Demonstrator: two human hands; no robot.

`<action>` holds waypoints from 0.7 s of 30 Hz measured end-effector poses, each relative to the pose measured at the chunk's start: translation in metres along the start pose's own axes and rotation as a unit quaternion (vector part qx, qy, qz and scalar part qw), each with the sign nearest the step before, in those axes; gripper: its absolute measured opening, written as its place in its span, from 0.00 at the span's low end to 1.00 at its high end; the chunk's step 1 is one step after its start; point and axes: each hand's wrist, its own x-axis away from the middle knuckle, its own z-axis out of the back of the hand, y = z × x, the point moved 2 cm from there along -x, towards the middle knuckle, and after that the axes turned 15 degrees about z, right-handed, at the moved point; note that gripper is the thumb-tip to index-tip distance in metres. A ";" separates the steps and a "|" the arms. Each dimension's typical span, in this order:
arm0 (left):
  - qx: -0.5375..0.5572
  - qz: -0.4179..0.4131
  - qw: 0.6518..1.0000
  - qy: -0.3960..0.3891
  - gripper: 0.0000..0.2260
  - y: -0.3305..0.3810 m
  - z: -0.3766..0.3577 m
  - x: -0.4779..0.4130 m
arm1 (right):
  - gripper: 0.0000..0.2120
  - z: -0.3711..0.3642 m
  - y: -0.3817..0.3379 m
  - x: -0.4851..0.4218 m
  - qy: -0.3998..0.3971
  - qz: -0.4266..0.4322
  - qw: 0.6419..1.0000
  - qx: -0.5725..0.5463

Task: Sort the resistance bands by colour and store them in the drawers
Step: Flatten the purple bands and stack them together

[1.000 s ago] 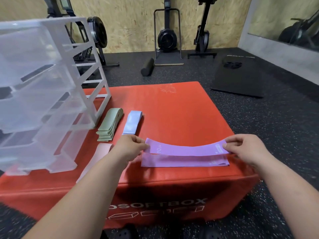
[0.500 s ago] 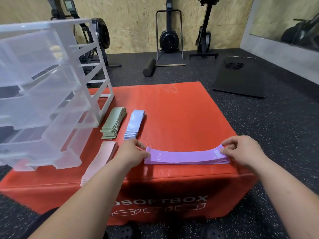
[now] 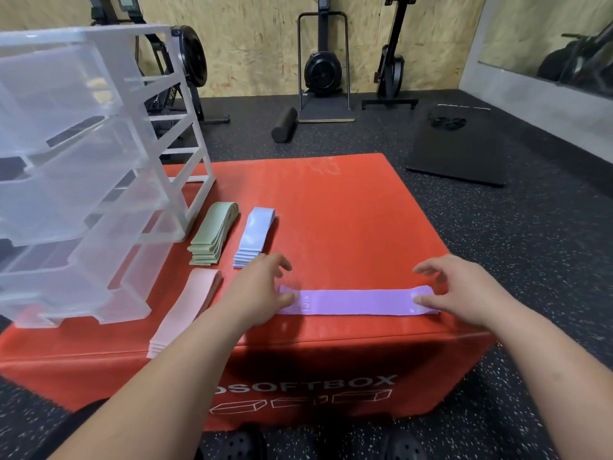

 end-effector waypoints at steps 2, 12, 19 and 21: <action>-0.053 -0.074 0.995 -0.039 0.29 0.000 -0.001 0.001 | 0.30 -0.003 -0.002 -0.001 -0.062 0.073 0.995 0.014; -0.121 -0.127 0.983 -0.056 0.25 -0.004 -0.002 -0.001 | 0.20 -0.009 0.003 -0.002 -0.065 0.097 0.993 0.029; -0.120 -0.141 0.981 -0.050 0.28 -0.003 -0.002 -0.002 | 0.20 0.000 0.006 0.001 -0.014 0.056 0.998 -0.019; -0.113 -0.160 0.980 -0.025 0.26 0.002 -0.004 0.000 | 0.16 0.005 0.010 0.003 0.030 -0.014 0.999 -0.017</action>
